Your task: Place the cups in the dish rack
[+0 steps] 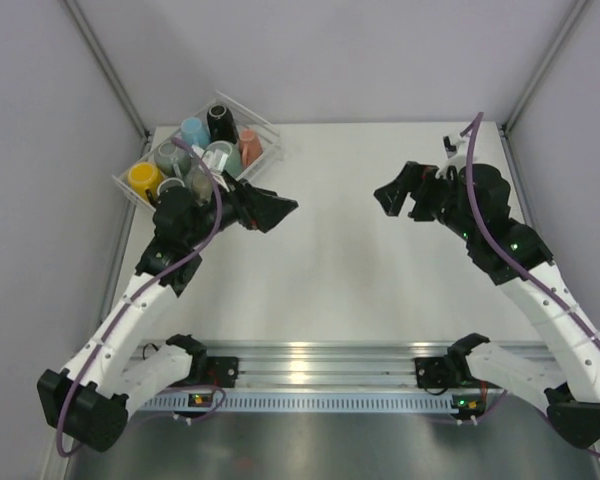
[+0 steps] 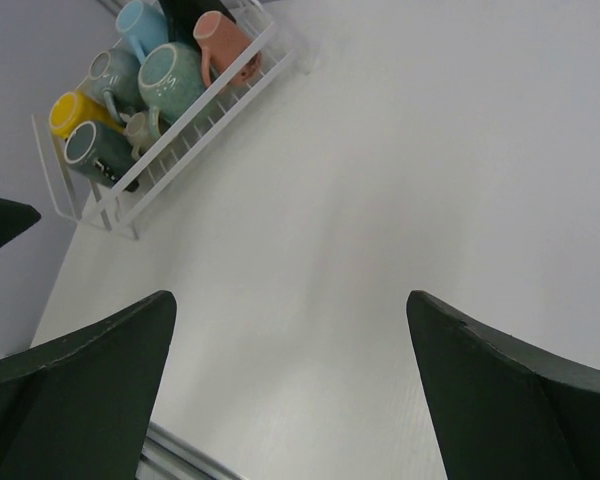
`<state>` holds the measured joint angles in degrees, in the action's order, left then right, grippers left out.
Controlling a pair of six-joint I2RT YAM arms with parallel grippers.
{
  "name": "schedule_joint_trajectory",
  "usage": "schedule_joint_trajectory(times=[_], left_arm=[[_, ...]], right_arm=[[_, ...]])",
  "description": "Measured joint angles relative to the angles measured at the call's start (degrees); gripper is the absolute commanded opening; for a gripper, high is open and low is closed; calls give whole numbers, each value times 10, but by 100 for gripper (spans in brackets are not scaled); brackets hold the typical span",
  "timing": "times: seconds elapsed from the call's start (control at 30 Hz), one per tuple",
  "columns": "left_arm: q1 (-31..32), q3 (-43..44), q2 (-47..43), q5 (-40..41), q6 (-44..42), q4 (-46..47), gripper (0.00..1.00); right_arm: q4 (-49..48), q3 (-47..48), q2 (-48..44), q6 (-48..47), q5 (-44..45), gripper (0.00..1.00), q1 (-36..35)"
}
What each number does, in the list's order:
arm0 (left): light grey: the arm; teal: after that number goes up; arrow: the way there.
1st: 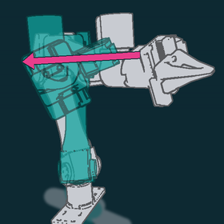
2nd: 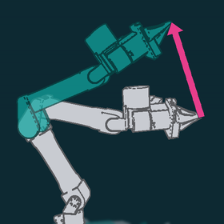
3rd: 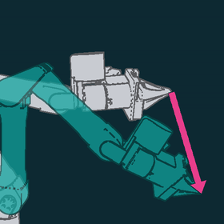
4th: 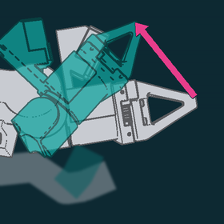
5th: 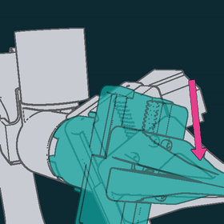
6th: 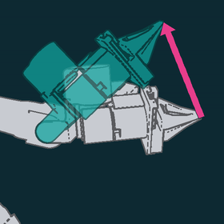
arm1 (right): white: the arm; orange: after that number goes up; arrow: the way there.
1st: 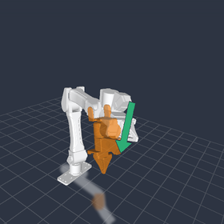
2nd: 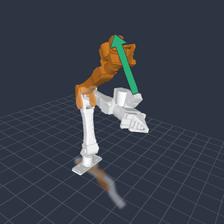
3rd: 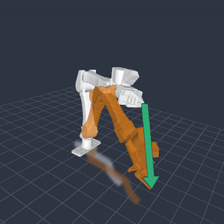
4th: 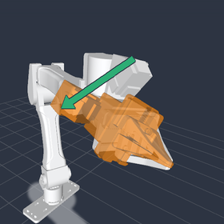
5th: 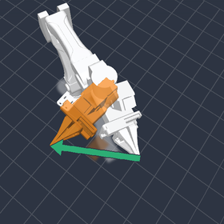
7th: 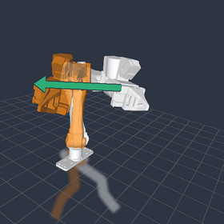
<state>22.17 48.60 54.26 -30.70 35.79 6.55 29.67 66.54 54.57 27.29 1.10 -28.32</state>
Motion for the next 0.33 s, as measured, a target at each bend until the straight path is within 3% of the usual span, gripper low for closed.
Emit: schedule_joint_trajectory(times=[0.33], left_arm=[[0, -1, -28, -15, 11, 25, 99]], right_arm=[[-3, -14, -13, 11, -26, 100, 0]])
